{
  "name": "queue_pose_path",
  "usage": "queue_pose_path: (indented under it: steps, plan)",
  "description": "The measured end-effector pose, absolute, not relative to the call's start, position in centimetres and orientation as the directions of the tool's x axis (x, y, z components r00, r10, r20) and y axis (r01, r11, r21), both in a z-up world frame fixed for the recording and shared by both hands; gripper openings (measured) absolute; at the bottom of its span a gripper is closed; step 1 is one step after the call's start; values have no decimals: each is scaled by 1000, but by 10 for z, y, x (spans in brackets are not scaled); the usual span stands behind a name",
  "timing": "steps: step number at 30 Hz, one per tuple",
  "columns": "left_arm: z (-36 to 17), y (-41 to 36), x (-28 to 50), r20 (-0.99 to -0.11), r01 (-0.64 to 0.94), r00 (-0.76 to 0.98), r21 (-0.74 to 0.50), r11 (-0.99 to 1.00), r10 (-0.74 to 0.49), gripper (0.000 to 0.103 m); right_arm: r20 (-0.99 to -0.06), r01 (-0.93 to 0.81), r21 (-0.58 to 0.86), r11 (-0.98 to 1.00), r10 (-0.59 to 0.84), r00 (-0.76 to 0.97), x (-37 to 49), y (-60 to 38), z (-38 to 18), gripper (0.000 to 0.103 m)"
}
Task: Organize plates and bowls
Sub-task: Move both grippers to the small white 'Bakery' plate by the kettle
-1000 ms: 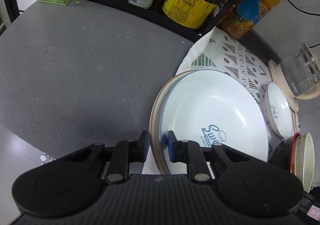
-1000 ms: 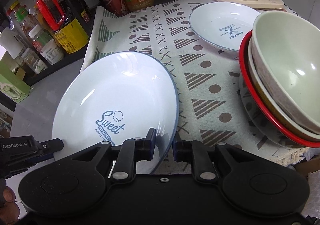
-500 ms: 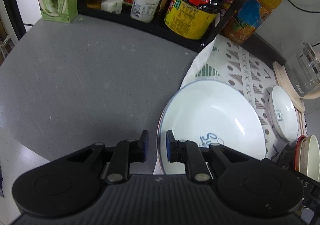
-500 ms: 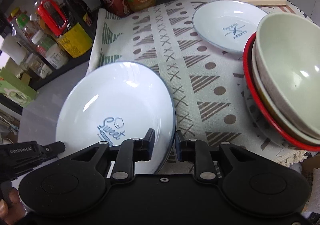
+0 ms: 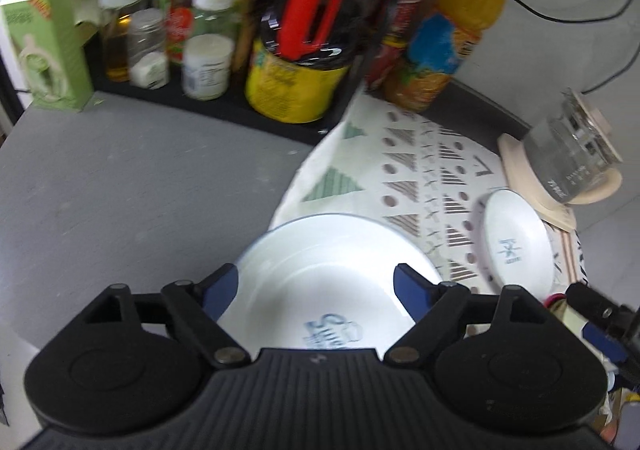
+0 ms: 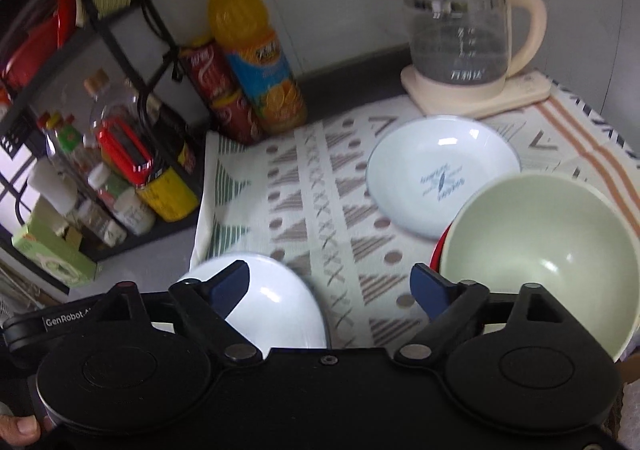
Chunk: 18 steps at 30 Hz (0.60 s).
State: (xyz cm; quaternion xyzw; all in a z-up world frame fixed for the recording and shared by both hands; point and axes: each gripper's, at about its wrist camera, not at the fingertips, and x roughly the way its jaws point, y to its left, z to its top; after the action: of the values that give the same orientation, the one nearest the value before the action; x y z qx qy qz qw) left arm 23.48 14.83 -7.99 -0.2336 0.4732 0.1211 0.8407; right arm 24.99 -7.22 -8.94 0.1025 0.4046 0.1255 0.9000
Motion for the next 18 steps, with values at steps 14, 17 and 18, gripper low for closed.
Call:
queue_pose_path:
  steps: [14, 17, 18]
  plan:
    - [-51, 91, 292, -827, -337, 562, -241, 910, -10, 103, -635, -40, 295, 955, 227, 738, 284, -139, -59, 103]
    - [-49, 79, 305, -829, -327, 559, -234, 916, -12, 103, -631, -37, 301, 953, 228, 741, 295, -154, -57, 103]
    - [-48, 75, 308, -828, -322, 561, -230, 918, -11, 103, -634, -35, 304, 952, 230, 738, 298, -157, -57, 103]
